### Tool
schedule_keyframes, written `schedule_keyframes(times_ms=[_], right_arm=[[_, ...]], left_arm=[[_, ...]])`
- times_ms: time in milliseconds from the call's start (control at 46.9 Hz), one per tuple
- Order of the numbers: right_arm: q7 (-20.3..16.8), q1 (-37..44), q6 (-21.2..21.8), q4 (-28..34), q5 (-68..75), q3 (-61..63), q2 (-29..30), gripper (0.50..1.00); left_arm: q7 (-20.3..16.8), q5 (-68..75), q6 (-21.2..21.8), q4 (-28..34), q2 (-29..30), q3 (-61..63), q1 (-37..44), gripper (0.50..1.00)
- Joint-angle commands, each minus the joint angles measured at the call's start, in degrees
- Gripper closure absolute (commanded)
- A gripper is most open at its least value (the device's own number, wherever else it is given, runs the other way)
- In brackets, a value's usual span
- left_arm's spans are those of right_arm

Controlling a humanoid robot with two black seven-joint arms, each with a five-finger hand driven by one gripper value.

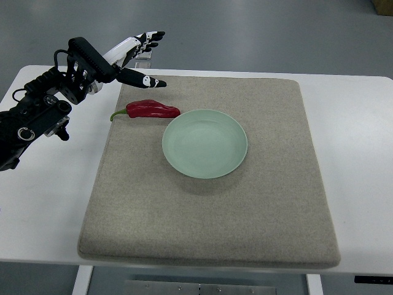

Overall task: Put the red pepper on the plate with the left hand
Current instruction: 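Lower the open left hand over the red pepper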

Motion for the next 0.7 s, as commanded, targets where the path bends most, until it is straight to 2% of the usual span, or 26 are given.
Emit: schedule_keyframes(times_ms=[0, 299, 682], right_arm=[[0.00, 0.00, 0.00, -0.06, 0.00, 0.00, 0.00, 0.568], [0.00, 0.00, 0.00, -0.06, 0.00, 0.00, 0.00, 0.568], [0.00, 0.00, 0.00, 0.02, 0.00, 0.00, 0.00, 0.568]], left_arm=[[0.01, 4.08, -0.03, -0.11, 0.11, 0.00, 0.04, 0.508], [0.10, 19.72, 0.23, 0.07, 1.25, 0.17, -0.04, 0.527], [0.18, 27.28, 0.15, -0.02, 2.31, 0.35, 0.04, 0.529]])
